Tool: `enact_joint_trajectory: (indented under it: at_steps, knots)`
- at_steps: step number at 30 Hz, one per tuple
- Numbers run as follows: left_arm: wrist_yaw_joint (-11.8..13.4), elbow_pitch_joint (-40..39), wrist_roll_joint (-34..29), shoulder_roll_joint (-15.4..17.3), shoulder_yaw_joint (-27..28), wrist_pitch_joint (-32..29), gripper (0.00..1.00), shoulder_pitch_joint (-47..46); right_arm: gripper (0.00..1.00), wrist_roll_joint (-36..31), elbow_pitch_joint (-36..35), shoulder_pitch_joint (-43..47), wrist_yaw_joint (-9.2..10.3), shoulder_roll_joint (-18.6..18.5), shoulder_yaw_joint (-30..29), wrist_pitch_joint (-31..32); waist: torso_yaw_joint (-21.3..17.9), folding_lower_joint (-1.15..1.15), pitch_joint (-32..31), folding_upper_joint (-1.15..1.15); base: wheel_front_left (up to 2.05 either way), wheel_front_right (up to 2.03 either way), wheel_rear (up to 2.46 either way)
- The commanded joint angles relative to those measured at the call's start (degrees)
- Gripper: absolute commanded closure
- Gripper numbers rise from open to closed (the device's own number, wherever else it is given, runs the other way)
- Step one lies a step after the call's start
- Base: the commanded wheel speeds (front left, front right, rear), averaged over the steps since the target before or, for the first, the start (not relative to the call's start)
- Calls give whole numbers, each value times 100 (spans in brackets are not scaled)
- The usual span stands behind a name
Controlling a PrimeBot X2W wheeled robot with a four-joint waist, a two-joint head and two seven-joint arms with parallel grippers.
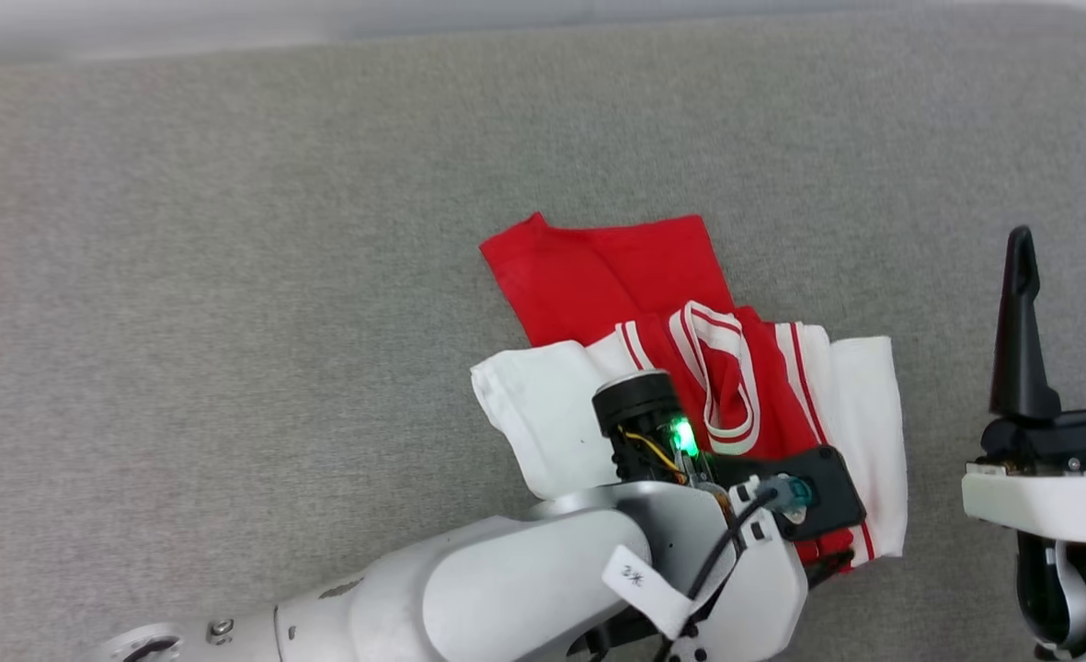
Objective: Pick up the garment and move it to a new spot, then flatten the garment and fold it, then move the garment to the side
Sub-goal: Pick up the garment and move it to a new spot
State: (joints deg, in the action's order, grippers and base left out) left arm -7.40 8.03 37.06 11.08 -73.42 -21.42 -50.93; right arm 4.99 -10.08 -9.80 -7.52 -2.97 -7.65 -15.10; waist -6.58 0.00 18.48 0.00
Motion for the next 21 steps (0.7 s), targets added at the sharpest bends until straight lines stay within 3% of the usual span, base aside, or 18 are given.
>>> enact_joint_trajectory:
  at_steps: [1,6,14,21]
  knots:
    - [0,57,13,-15,9,248,0,-59,0,-20,37,118,6,18,-15,-10,129,0,-229,0,0,0,0]
    - [83,451,56,68,301,1486,0,-12,0,-103,155,370,6,17,-12,-11,303,0,-645,0,0,0,0]
    - [1095,719,-145,489,992,2853,0,568,0,-156,397,776,6,17,52,-11,528,0,-1117,0,0,0,0]
    - [1864,685,-96,960,1546,3515,0,1291,0,-161,608,1076,6,17,60,-11,736,0,-1444,0,0,0,0]
